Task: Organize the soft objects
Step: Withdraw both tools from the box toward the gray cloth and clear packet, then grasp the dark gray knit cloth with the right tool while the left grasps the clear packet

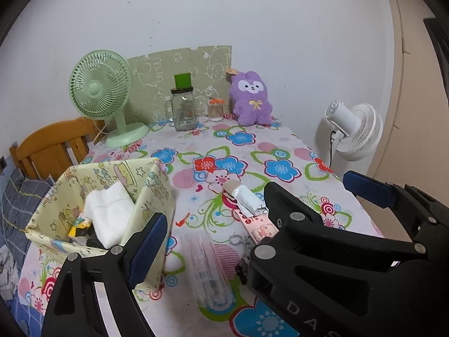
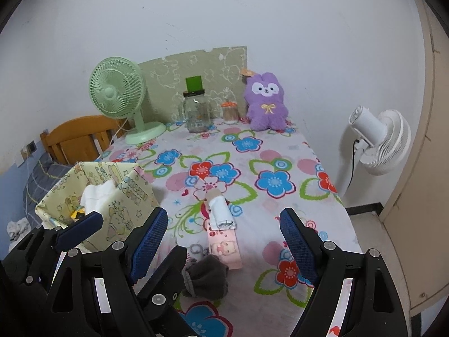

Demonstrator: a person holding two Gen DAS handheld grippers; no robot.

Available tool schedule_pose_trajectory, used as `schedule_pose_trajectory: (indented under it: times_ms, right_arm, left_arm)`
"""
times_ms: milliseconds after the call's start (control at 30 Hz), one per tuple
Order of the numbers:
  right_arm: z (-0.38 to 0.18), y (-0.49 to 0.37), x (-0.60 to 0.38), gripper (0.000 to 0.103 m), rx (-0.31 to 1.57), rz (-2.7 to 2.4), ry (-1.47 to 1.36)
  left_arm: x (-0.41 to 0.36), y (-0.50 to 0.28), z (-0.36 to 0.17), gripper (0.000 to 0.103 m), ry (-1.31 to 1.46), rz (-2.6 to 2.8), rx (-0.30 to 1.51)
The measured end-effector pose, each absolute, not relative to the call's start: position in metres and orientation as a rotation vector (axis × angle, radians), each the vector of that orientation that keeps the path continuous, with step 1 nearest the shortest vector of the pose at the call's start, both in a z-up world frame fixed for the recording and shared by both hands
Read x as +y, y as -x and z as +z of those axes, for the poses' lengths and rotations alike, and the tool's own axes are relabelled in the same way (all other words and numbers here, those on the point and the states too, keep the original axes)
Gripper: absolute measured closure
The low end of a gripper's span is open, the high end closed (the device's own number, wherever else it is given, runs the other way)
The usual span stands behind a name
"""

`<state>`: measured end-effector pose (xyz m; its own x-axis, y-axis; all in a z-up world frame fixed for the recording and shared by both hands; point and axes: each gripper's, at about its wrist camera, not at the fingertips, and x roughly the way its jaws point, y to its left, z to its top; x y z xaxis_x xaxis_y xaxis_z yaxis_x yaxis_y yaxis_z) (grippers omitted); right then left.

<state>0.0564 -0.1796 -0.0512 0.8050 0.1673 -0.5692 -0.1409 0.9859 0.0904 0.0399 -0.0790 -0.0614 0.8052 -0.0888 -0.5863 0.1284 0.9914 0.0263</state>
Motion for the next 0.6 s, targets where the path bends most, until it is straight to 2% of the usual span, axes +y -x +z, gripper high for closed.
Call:
schedule_pose_trajectory:
  times_ms: [600]
  right_arm:
    - [-0.101, -0.066, -0.192, 0.018, 0.709, 0.143, -0.121]
  left_arm:
    - [-0.074, -0.049, -0.108, 0.017, -0.04, -0.081, 0.734]
